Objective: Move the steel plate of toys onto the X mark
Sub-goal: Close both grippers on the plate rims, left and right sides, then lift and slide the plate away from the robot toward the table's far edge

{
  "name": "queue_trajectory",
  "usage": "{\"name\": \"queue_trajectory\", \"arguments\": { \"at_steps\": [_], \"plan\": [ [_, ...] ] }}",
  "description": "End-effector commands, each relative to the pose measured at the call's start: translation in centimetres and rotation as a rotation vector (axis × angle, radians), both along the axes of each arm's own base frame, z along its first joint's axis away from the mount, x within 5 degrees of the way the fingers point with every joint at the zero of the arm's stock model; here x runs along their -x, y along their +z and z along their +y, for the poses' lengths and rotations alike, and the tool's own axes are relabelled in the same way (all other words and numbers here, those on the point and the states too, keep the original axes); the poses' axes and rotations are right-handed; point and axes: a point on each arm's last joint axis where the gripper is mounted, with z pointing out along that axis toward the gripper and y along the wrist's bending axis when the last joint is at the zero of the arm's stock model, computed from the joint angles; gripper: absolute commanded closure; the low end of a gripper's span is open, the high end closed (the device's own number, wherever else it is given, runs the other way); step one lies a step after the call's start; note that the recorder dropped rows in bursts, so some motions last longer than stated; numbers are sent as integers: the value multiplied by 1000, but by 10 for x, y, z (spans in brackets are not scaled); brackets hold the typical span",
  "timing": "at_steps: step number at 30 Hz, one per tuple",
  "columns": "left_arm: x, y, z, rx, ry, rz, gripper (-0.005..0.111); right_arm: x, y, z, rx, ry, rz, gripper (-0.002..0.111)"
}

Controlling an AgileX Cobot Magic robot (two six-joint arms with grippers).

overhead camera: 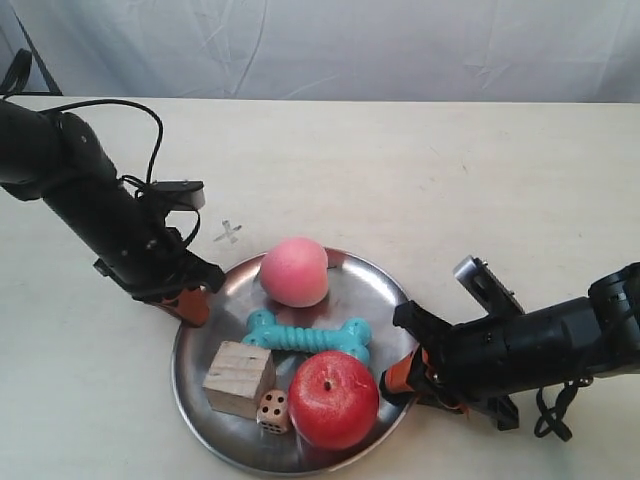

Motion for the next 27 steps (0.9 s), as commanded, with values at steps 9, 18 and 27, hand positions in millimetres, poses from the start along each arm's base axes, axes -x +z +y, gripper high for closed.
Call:
{"name": "queue_trajectory", "arguments": {
  "at_steps": [9, 18, 27],
  "plan": [
    [6, 26, -14, 25, -96, 189, 107, 5, -6, -10, 8, 21, 47, 109],
    [-4, 42, -16, 7, -138, 182, 107, -12, 10, -10, -133, 43, 33, 109],
    [-18, 55, -12, -78, -158, 122, 107, -66, 39, -4, -137, 81, -43, 109]
  ]
}}
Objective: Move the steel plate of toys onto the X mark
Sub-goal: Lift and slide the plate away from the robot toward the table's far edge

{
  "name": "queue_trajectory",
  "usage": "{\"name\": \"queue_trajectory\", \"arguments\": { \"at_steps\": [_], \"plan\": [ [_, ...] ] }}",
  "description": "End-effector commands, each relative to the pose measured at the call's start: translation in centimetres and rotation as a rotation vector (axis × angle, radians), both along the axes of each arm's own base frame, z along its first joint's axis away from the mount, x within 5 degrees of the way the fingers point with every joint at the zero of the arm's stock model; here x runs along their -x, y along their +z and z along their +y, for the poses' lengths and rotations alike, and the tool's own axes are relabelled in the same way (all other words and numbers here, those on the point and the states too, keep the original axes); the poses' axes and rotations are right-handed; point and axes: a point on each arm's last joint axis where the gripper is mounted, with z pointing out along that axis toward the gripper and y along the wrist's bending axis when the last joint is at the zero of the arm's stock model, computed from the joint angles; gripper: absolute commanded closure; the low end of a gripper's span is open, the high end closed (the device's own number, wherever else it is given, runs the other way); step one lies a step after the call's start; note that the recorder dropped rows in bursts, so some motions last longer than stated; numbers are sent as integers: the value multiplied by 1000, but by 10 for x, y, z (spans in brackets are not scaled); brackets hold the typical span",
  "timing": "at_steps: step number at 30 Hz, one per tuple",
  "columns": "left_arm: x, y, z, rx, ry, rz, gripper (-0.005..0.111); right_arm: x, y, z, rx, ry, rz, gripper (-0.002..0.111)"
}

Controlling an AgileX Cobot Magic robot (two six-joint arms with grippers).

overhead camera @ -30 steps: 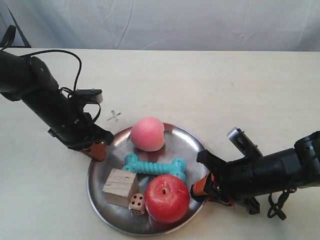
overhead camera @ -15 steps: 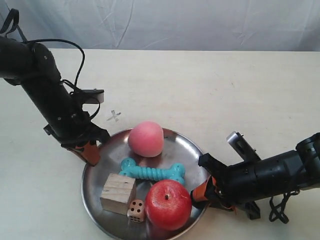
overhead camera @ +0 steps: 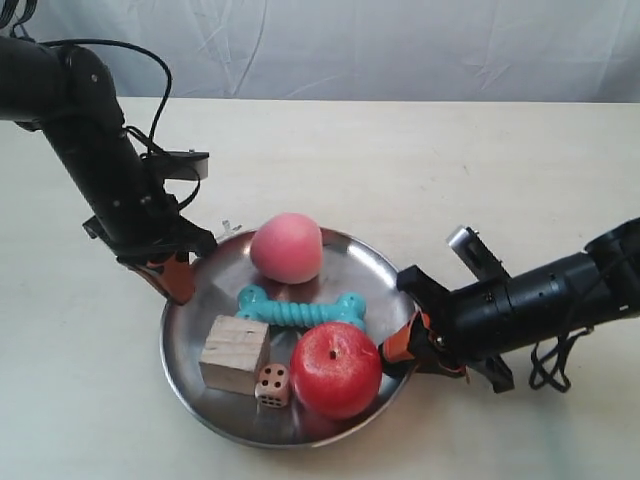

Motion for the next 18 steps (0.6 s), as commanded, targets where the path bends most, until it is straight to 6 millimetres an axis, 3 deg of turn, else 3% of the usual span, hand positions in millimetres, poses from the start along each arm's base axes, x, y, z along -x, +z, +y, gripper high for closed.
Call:
{"name": "queue_trajectory", "arguments": {
  "at_steps": [1, 5, 9, 14, 18],
  "plan": [
    [0, 15, -8, -8, -43, 30, 107, -37, 23, 5, -20, -11, -37, 109],
    [-17, 27, -1, -94, -39, -32, 107, -76, 45, 10, 36, 4, -106, 109],
    [-50, 28, 9, -81, 17, -76, 107, -118, 58, 22, 86, 25, -126, 109],
    [-84, 4, 30, -86, 109, -55, 107, -164, 49, 44, 113, 43, -82, 109],
    [-92, -23, 44, -97, 147, 7, 107, -188, 29, 64, 122, 71, -40, 109]
  ]
}}
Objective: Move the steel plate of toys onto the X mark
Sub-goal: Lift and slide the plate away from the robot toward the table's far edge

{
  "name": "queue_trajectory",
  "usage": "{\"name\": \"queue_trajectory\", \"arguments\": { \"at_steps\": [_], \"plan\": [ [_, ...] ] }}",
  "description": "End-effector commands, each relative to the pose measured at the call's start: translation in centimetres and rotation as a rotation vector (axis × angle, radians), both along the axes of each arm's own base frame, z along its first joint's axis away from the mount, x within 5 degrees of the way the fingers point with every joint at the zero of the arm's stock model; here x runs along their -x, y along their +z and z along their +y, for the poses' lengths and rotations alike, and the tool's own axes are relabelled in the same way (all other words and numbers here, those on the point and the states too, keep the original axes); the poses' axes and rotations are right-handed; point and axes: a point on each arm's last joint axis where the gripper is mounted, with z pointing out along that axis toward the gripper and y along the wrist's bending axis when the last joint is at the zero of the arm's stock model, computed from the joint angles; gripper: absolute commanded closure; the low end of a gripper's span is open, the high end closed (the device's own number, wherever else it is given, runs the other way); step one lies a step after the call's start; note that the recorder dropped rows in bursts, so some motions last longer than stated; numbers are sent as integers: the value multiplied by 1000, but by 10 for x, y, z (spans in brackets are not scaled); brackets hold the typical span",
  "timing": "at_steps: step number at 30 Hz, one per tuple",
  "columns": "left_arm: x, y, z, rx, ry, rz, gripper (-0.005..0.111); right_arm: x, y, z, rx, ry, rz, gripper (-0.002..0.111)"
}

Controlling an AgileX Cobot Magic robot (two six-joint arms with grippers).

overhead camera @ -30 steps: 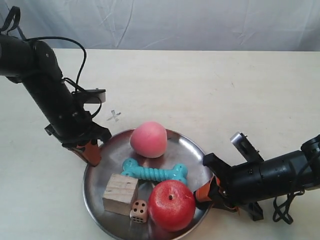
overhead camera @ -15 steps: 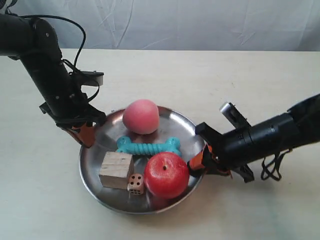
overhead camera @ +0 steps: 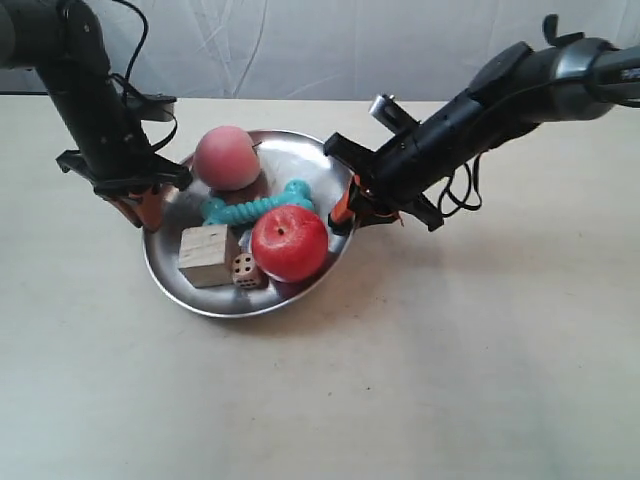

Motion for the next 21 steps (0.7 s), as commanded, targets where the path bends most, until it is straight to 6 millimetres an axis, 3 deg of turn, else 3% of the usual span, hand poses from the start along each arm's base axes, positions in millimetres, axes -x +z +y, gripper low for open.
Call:
{"name": "queue_trajectory", "arguments": {
  "at_steps": [1, 5, 13, 19, 21],
  "plan": [
    [-1, -26, 4, 53, 17, 116, 107, -30, -14, 25, -26, -65, 50, 109],
    [-3, -44, 12, 71, 57, 162, 107, -41, -33, 28, 40, -44, 63, 109],
    [-4, -45, 18, 66, 103, 171, 105, -40, -47, 18, 192, -1, 69, 108],
    [-4, -43, 22, 8, 149, 171, 84, -40, -47, 17, 197, 2, 67, 70],
    [-4, -40, 24, -13, 153, 162, 75, -40, -48, 17, 207, 8, 67, 67]
  ]
}}
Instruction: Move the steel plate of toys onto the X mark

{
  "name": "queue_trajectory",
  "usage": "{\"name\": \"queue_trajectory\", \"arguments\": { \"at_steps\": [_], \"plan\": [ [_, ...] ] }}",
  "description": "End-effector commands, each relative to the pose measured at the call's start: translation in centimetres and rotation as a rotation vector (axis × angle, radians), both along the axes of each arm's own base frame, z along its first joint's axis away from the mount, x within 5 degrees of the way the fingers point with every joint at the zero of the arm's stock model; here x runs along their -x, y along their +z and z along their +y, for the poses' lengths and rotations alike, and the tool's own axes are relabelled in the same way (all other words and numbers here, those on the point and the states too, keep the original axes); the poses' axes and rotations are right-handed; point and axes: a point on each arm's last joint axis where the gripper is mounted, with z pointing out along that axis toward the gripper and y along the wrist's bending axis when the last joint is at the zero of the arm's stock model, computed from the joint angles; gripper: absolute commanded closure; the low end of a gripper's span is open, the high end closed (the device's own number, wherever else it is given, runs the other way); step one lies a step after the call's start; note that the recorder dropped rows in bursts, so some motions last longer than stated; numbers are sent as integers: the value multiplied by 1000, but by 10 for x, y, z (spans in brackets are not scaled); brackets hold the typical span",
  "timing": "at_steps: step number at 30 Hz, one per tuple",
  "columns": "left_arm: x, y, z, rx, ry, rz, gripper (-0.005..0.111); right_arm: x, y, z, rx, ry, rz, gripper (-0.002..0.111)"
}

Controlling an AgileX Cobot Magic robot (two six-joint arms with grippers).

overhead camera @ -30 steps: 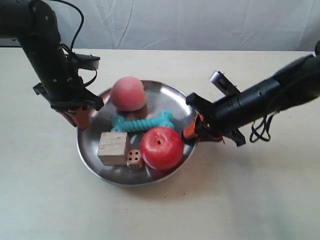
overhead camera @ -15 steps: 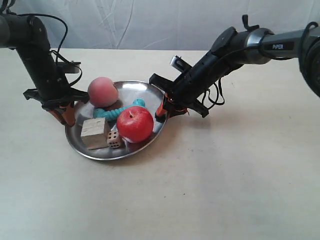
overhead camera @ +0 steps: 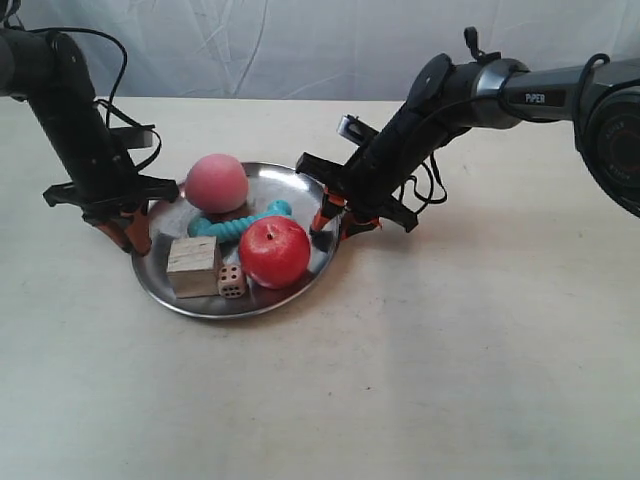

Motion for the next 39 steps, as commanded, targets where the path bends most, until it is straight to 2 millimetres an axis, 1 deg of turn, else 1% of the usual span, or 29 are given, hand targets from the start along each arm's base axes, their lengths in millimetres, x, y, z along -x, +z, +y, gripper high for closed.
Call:
{"name": "queue_trajectory", "arguments": {
  "at_steps": [1, 4, 8, 12, 15, 18, 19, 21, 23, 24, 25, 26, 27, 28, 30, 31, 32, 33, 34, 35, 36, 37, 38, 39],
  "plan": [
    [3, 1, -1, -41, -9, 15, 72, -1, -8, -4, 59, 11, -10, 67],
    [3, 12, 1, -64, -15, -14, 64, 1, -9, -7, 83, 9, 12, 67],
    [3, 33, 6, -86, -24, -72, 59, 1, -7, -15, 114, 12, 21, 67],
    [4, 58, 17, -82, 8, -128, 58, -2, 8, -28, 135, 0, -6, 67],
    [6, 77, 29, -80, 40, -174, 58, -5, 27, -40, 167, -10, -53, 67],
    [9, 98, 41, -72, 80, -221, 62, -6, 52, -58, 232, 1, -118, 69],
    [10, 104, 45, -72, 89, -236, 64, -5, 63, -65, 268, 14, -144, 72],
    [15, 123, 51, -59, 107, -283, 77, 0, 88, -74, 352, 54, -197, 85],
    [22, 148, 53, -5, 102, -350, 94, 8, 122, -84, 458, 94, -275, 106],
    [27, 163, 52, 29, 93, -389, 103, 13, 142, -87, 477, 98, -321, 108],
    [34, 178, 52, 69, 75, -436, 106, 19, 163, -88, 479, 108, -373, 107],
    [41, 190, 49, 100, 50, -475, 106, 28, 185, -89, 472, 103, -430, 107],
    [49, 206, 46, 128, 36, -532, 106, 35, 203, -89, 466, 95, -477, 107],
    [59, 220, 44, 146, 22, -595, 106, 49, 229, -90, 449, 82, -553, 107],
    [81, 244, 40, 179, -1, -706, 106, 70, 261, -89, 401, 63, -653, 107],
    [95, 257, 37, 205, -5, -767, 106, 89, 281, -90, 378, 57, -720, 107],
    [106, 262, 35, 234, -7, -805, 106, 102, 293, -91, 360, 49, -764, 107],
    [132, 277, 32, 262, -21, -911, 106, 126, 310, -93, 348, 34, -830, 107],
    [155, 285, 30, 282, -17, -1021, 106, 154, 319, -93, 351, 34, -890, 107],
    [179, 287, 29, 298, -12, -1126, 106, 175, 316, -93, 351, 43, -915, 107],
    [202, 286, 29, 309, 3, -1233, 106, 201, 310, -91, 337, 46, -955, 107],
    [225, 282, 29, 320, 29, -1331, 106, 219, 303, -91, 321, 42, -990, 107],
    [245, 274, 31, 309, 59, -1416, 106, 241, 288, -90, 291, 37, -1018, 107],
    [262, 260, 35, 276, 95, -1479, 106, 257, 279, -91, 263, 10, -1068, 107]
  ]
}}
